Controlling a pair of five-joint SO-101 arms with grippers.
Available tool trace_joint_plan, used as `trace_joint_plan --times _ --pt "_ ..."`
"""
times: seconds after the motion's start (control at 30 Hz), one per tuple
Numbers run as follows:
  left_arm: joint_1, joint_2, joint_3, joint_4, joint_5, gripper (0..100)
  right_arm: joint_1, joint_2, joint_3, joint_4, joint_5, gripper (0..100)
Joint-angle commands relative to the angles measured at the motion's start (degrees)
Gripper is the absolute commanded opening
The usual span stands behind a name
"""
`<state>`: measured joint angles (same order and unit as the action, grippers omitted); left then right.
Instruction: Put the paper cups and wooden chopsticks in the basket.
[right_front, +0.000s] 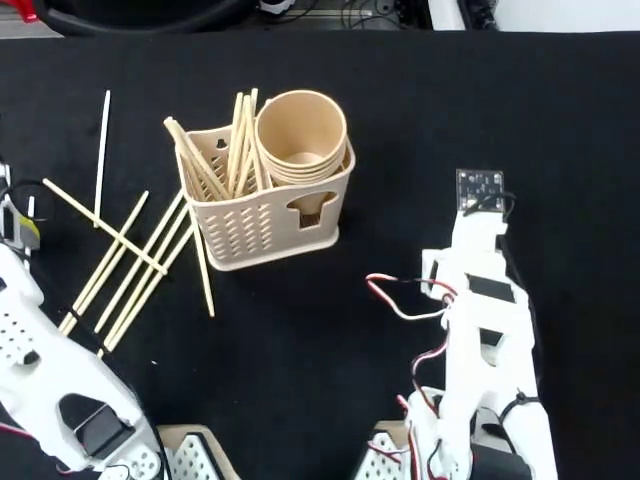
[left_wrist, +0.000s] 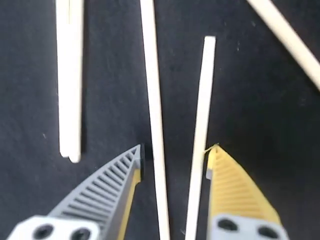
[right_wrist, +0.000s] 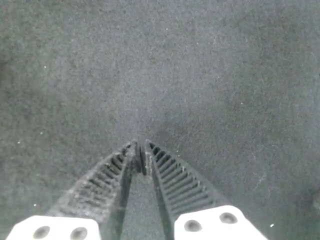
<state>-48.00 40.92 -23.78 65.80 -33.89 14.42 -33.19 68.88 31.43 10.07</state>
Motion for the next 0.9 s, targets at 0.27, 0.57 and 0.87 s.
trace_joint_plan --times 0.27,0.57,0.87 --pt "-0.13 6.15 -4.62 0.0 -2.55 9 -0.18 -0.13 -0.13 -0.62 0.62 2.1" --pt "-0.4 6.07 -5.14 4.04 -3.52 8 -0.18 -0.13 -0.13 -0.62 0.62 2.1" --pt "0.22 5.98 -6.73 8.88 -5.63 3 -0.18 -0.13 -0.13 -0.62 0.62 2.1"
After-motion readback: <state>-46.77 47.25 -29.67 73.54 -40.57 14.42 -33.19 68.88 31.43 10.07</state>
